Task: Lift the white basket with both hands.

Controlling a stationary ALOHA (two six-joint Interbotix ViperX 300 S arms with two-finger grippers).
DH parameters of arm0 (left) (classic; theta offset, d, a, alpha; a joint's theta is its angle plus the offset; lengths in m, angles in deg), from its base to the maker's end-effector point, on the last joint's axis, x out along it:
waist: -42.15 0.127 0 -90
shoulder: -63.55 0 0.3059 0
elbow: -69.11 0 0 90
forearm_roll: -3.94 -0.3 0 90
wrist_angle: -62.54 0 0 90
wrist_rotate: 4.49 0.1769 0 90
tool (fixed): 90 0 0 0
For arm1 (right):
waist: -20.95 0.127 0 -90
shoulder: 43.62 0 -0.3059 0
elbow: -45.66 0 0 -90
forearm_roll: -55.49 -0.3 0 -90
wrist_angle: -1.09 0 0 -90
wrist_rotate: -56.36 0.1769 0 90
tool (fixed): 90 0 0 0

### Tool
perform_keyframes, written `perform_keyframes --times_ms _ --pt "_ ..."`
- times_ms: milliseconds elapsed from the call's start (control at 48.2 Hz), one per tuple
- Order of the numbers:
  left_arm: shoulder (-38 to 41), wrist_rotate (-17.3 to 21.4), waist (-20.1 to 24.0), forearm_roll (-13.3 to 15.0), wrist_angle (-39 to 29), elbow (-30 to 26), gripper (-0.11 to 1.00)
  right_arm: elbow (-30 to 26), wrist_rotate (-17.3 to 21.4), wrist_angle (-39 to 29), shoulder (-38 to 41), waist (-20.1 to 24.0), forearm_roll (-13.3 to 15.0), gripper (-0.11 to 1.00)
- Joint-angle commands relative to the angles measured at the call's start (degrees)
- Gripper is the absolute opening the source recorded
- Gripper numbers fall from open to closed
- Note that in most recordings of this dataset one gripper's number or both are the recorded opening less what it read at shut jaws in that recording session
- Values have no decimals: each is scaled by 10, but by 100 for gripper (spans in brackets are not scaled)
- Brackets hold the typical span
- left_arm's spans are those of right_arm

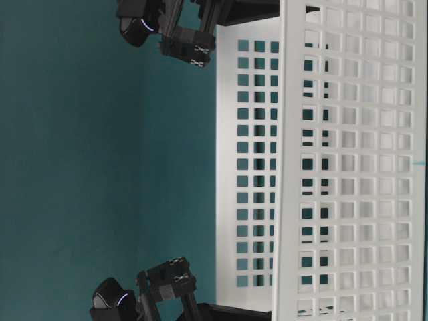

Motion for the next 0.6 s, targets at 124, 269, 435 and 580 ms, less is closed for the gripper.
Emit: perform_keyframes --times_ms 124,269,435,580 --pt "11 14 -3 -3 33 -10 5 -1 -22 18 13 7 -2 25" --pt "11 15 -3 -3 33 -8 36 0 -22 19 13 4 -2 57" --pt "11 13 -3 -3 32 -8 85 3 -23 25 13 2 6 91" --pt "11 14 -3 -4 32 -6 94 4 -23 27 12 -4 6 91"
